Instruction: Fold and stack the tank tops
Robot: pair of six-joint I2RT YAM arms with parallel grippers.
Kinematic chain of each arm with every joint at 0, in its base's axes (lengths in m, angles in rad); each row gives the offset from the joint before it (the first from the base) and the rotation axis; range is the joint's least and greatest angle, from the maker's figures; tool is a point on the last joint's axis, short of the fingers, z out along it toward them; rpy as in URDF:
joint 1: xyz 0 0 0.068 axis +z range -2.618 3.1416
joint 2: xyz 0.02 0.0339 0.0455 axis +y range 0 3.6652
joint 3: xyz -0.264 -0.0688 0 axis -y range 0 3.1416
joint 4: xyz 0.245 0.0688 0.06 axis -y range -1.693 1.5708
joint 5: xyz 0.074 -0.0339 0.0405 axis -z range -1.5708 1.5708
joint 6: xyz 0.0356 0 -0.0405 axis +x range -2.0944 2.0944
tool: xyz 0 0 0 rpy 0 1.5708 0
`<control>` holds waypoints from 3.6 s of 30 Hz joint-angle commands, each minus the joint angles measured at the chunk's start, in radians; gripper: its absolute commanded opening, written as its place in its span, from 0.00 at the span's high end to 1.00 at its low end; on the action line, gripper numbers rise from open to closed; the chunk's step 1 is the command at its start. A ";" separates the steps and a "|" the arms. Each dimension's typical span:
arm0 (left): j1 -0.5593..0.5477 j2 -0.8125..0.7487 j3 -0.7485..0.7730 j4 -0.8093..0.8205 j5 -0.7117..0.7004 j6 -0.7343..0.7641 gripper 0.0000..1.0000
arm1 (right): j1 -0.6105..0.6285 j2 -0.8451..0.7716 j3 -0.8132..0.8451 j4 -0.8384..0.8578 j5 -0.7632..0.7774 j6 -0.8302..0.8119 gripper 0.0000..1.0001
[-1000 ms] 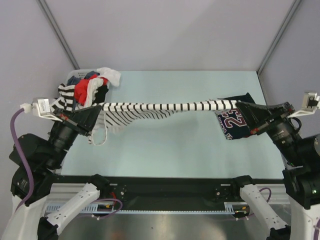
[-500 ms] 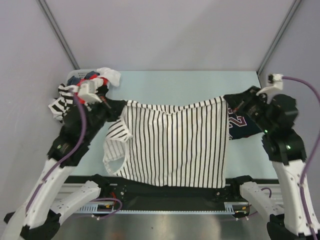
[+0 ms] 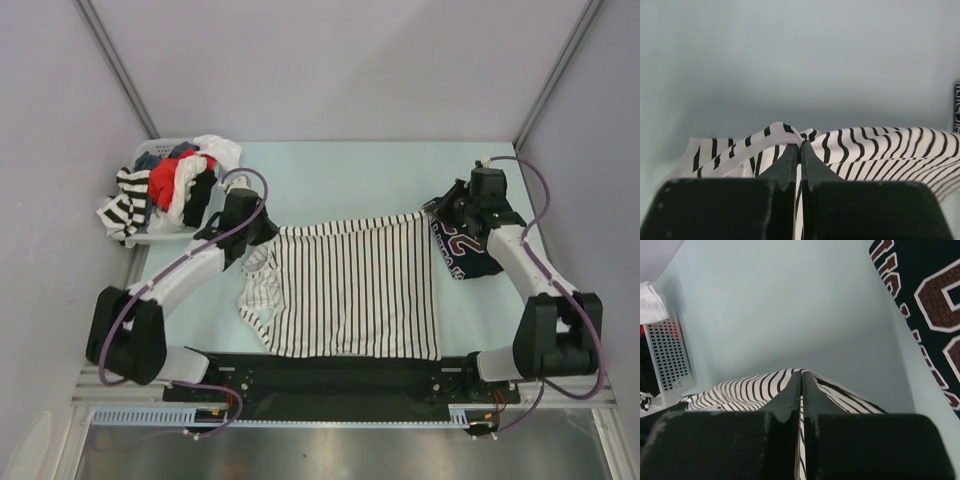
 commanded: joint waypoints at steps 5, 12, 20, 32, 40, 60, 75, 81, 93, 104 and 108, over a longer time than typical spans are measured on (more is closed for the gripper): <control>0.037 0.286 0.228 0.112 0.016 -0.006 1.00 | -0.011 0.234 0.192 0.223 -0.006 0.034 1.00; 0.083 0.493 0.394 0.077 0.036 0.006 1.00 | -0.017 0.470 0.354 0.255 0.004 0.057 1.00; 0.132 0.696 0.632 0.019 0.089 0.024 1.00 | -0.048 0.714 0.528 0.335 -0.027 0.106 1.00; 0.165 0.733 0.813 -0.060 0.079 0.101 0.02 | -0.080 0.792 0.607 0.394 -0.059 0.102 0.21; 0.057 0.419 0.511 -0.087 -0.061 0.159 0.03 | -0.082 0.506 0.304 0.343 -0.108 0.057 0.49; 0.040 0.431 0.464 -0.219 -0.181 0.234 0.37 | -0.071 -0.261 -0.392 0.238 -0.062 -0.058 0.49; 0.040 0.736 0.730 -0.211 -0.038 0.310 0.49 | -0.063 -0.174 -0.409 0.329 -0.095 -0.039 0.50; 0.041 0.814 0.802 -0.225 -0.020 0.311 0.57 | -0.062 -0.172 -0.409 0.333 -0.101 -0.041 0.50; 0.044 0.852 0.863 -0.244 -0.049 0.325 0.63 | -0.062 -0.126 -0.374 0.332 -0.101 -0.039 0.50; 0.049 0.909 0.925 -0.250 -0.015 0.303 0.85 | -0.036 0.109 -0.114 0.289 -0.090 -0.012 0.50; 0.049 0.928 0.934 -0.262 -0.016 0.308 0.85 | -0.031 0.122 -0.106 0.299 -0.092 -0.009 0.50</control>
